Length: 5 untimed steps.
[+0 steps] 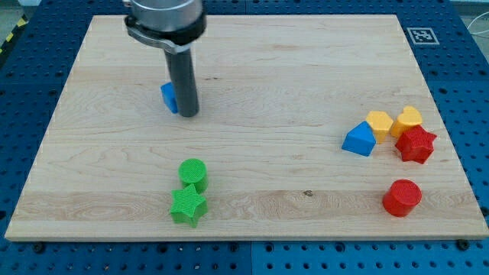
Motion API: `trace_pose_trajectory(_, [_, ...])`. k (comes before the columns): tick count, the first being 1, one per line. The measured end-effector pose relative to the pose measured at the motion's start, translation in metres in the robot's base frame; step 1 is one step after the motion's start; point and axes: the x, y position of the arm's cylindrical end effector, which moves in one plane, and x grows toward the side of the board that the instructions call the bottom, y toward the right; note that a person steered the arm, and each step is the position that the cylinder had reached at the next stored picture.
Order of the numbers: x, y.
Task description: Move your arm towards the red circle
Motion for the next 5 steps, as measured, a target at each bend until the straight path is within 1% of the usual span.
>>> trace_pose_trajectory(1, [-0.014,-0.008])
trace_pose_trajectory(2, [0.018,0.009])
trace_pose_trajectory(3, [0.05,0.067])
trace_pose_trajectory(4, [0.072,0.17])
trace_pose_trajectory(5, [0.107,0.252])
